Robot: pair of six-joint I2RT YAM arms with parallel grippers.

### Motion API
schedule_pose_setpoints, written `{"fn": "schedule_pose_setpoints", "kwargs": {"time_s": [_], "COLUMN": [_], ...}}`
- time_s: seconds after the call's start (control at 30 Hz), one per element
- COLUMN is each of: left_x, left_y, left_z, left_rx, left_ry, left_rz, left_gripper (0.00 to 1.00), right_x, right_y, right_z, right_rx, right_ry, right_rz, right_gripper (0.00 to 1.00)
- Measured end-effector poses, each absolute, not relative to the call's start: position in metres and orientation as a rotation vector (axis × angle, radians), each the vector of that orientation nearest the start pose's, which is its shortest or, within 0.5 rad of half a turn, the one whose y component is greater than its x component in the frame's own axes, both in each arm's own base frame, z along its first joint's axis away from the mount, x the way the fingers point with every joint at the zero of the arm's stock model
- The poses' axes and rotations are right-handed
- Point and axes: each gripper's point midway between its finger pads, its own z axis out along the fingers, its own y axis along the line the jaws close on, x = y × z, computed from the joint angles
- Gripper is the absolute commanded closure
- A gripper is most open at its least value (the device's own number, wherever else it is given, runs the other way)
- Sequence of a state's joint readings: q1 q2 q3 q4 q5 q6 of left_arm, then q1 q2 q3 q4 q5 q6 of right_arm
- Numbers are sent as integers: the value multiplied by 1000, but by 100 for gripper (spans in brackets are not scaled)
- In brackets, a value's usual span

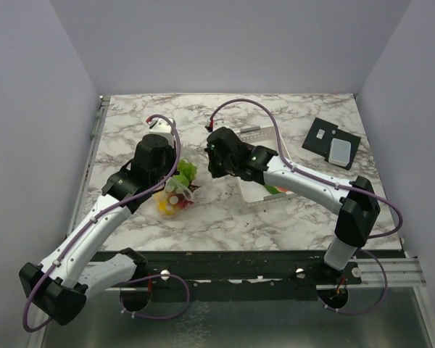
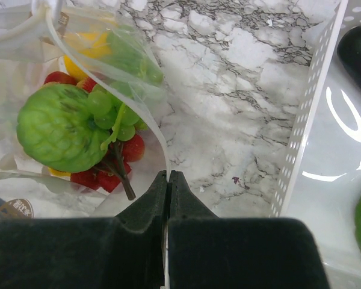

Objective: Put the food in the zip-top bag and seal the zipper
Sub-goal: Adjust the zipper food storage bag at the center of the board.

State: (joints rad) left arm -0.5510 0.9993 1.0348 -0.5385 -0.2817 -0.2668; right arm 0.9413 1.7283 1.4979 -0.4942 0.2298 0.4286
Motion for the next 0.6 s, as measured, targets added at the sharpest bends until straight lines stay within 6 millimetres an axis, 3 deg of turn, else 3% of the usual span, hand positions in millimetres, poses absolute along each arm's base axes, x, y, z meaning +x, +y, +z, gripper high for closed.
{"fn": "schedule_pose_setpoints", "kwargs": {"time_s": [0.13,0.3,0.43,0.6], "left_x": [290,289,289,289], "left_y": [-133,-133,-133,-133], "left_z": [236,225,224,223], "left_rx": [128,134,134,134], "left_ry": [2076,2092,2090,2088], "left_rz": [-203,-195,-198,-201], "left_gripper": [100,100,100,100], "right_x": [298,297,297,295], "right_y": [370,367,366,357], "right_z": [181,173,172,186], "right_rx": [-470,-460,-448,-428], "right_ry": [2269,2285,2286,2253], "right_rz": [453,447,450,448], "right_gripper": [94,68,53,44]}}
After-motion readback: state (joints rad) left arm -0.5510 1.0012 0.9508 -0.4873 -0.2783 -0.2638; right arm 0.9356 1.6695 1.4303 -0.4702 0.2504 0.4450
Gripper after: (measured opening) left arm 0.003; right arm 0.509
